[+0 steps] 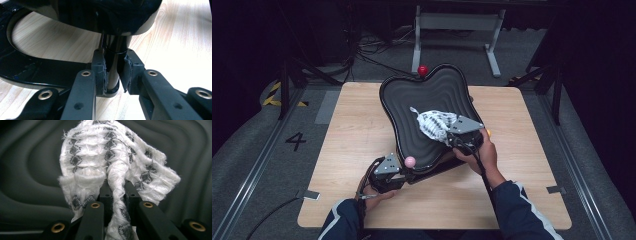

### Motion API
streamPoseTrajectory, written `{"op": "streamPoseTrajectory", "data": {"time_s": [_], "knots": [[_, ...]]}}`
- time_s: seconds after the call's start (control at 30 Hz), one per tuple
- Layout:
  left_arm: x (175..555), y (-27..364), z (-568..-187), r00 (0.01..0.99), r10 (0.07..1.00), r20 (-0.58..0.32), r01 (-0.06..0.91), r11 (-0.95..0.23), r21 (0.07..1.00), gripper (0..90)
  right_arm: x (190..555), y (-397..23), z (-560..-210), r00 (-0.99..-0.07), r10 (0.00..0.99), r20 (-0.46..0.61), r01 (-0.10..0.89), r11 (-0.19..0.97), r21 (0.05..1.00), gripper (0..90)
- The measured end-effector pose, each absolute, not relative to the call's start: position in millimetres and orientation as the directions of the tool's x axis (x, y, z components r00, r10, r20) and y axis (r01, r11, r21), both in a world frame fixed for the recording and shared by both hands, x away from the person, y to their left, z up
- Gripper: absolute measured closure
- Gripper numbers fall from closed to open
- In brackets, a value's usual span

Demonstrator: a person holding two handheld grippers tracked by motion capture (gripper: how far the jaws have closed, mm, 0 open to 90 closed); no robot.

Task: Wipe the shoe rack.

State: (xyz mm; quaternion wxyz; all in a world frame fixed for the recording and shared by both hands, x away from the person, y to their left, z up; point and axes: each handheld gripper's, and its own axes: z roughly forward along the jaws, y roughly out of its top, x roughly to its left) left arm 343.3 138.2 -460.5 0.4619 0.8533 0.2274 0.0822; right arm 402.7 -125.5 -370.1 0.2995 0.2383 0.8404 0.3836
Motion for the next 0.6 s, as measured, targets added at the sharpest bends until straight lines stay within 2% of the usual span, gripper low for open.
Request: {"op": "streamPoseTrajectory", "data": {"time_s": [0.33, 0.6], "knots": [[343.0, 138.2, -460.5, 0.882, 0.466, -0.07, 0.314, -0.471, 0.824, 74.0, 382.8, -80.4, -370.6, -0.779, 0.519, -0.352, 0.078, 0.637, 0.767, 81.0], [343.3, 138.2, -460.6, 0.883, 0.465, -0.067, 0.311, -0.471, 0.825, 74.0, 379.8, -68.9, -369.3, -0.789, 0.504, -0.353, 0.072, 0.645, 0.76, 81.0]]}}
